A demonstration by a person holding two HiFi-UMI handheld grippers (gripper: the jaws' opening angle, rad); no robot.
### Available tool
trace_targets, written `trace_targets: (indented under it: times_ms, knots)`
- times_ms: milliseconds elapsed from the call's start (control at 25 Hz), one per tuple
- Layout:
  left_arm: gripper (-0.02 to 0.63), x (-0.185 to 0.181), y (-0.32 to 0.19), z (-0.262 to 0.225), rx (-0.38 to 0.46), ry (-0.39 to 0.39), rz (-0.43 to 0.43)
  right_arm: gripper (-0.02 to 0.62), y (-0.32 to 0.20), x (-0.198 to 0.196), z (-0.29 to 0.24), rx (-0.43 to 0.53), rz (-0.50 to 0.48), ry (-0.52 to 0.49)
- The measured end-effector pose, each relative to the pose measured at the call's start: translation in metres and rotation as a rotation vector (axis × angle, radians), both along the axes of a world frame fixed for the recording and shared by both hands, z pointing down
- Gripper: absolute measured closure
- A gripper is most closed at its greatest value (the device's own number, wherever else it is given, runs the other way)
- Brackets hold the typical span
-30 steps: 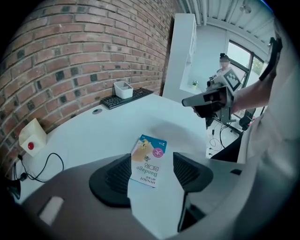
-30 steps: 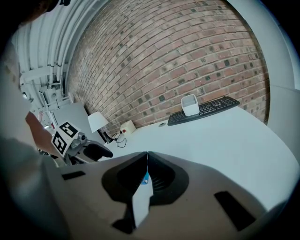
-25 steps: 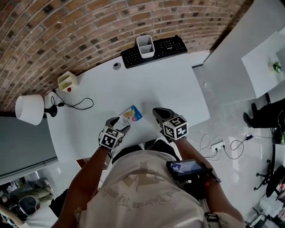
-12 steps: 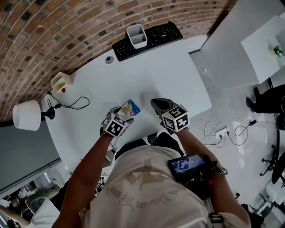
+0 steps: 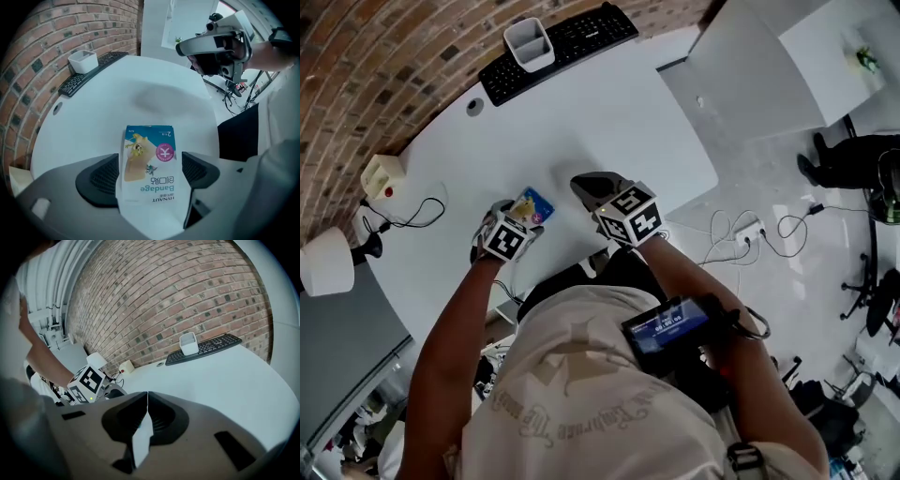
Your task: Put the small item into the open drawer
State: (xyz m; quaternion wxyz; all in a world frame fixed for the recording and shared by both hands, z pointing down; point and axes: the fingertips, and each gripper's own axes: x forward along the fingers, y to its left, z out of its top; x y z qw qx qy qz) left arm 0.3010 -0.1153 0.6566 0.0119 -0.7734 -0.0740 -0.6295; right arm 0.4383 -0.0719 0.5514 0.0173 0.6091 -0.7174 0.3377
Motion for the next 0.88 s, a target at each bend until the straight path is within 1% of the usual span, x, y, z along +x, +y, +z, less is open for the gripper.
trace_targets:
  times_ms: [160,280,400,600,880]
  knots:
    - [0.204,0.001,0.008,0.012,-0.012,-0.048,0.001,0.589,0.003,-0.001,0.002,-0.005,-0.014,-0.002]
    - [0.202,-0.001,0.012,0.021,0.002,-0.076,0.027,0.589,0.000,-0.001,-0.002,0.004,-0.016,-0.010]
    - [0.202,0.001,0.011,0.024,0.028,-0.085,0.041,0.589,-0.004,0.000,-0.005,0.014,-0.021,-0.009]
    - [0.202,0.000,0.011,0.027,0.023,-0.097,0.035,0.589,-0.005,-0.001,-0.003,0.012,-0.026,-0.017]
    - [0.202,0.002,0.013,0.029,0.014,-0.093,0.039,0.589,-0.006,0.000,0.004,0.003,-0.029,-0.027]
